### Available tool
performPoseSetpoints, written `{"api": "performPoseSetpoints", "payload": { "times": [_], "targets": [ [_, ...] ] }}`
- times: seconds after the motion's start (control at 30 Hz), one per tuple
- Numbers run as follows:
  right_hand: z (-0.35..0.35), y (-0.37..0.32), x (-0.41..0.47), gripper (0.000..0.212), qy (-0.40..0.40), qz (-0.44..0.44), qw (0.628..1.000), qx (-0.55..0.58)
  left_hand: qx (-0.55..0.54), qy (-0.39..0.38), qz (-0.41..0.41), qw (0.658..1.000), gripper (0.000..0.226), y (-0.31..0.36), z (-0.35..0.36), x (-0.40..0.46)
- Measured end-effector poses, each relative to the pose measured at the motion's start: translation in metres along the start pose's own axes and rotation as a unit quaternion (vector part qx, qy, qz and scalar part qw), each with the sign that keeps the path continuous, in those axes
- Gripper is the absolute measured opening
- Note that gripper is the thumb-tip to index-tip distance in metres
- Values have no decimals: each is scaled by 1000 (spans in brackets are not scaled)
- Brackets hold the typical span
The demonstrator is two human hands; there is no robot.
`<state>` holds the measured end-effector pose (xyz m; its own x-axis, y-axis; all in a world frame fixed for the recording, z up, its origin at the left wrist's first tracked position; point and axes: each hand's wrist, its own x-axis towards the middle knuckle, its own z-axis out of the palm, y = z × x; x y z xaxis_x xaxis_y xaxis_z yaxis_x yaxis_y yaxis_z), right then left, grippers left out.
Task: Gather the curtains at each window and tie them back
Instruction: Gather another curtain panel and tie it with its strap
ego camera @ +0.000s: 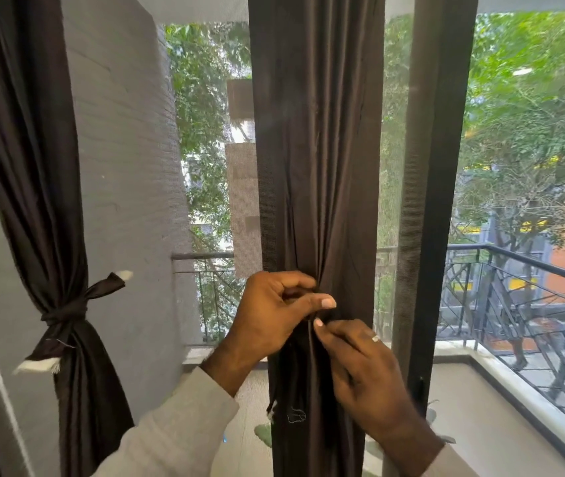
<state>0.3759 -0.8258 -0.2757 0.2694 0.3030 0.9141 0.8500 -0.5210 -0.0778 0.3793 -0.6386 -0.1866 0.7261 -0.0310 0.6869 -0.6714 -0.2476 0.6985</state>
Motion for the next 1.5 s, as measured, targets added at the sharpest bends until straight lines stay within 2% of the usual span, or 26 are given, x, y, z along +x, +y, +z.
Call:
{"api": "performPoseSetpoints", "payload": {
  "times": [0.1,0.2,0.27,0.33,0.37,0.43,0.53,0.7,0.93,1.0,1.07,1.13,1.23,1.27,1.33,1.4,1.5],
  "targets": [
    [-6,3,8,42,13,17,999,50,31,11,32,999,19,0,-3,3],
    [-16,10,18,25,117,160,979,43,34,7,47,998,31,-5,-13,7],
    [-20,18,28,35,169,266,949,14,0,1,40,999,42,-11,-21,11],
    [-23,28,40,55,157,348,923,52,-46,-2,12,999,53,-12,-27,12],
    [-24,30,46,55,144,370,914,84,-57,-2,2,998,57,-12,-29,13],
    [-25,26,52,36,132,362,917,105,-46,4,0,999,59,-14,-31,13],
    [-24,5,45,10,163,280,945,47,8,37,21,999,52,-19,-33,12],
    [4,-20,27,9,106,96,989,-25,77,70,52,993,29,-9,-25,7],
    [23,-7,27,27,64,43,997,-7,-14,17,-36,999,31,6,-18,-1],
    [21,-1,27,33,38,19,999,8,-24,11,-53,998,25,8,-16,-1],
    [17,6,26,35,18,-3,998,53,-3,22,-56,998,34,5,-14,1],
    [12,11,27,31,32,20,990,133,16,44,-59,997,42,5,-14,3],
    [1,20,30,21,95,153,967,178,-29,51,-86,995,38,13,-12,4],
    [-1,24,33,23,100,210,955,183,-52,51,-95,993,33,17,-11,3],
    [-3,34,38,35,71,304,922,229,-105,48,-118,986,40,23,-9,2],
    [-4,41,42,39,36,344,894,284,-162,60,-145,974,49,24,-8,3],
    [-5,42,43,36,19,349,873,339,-255,100,-196,942,49,26,-4,1]
  ]
}}
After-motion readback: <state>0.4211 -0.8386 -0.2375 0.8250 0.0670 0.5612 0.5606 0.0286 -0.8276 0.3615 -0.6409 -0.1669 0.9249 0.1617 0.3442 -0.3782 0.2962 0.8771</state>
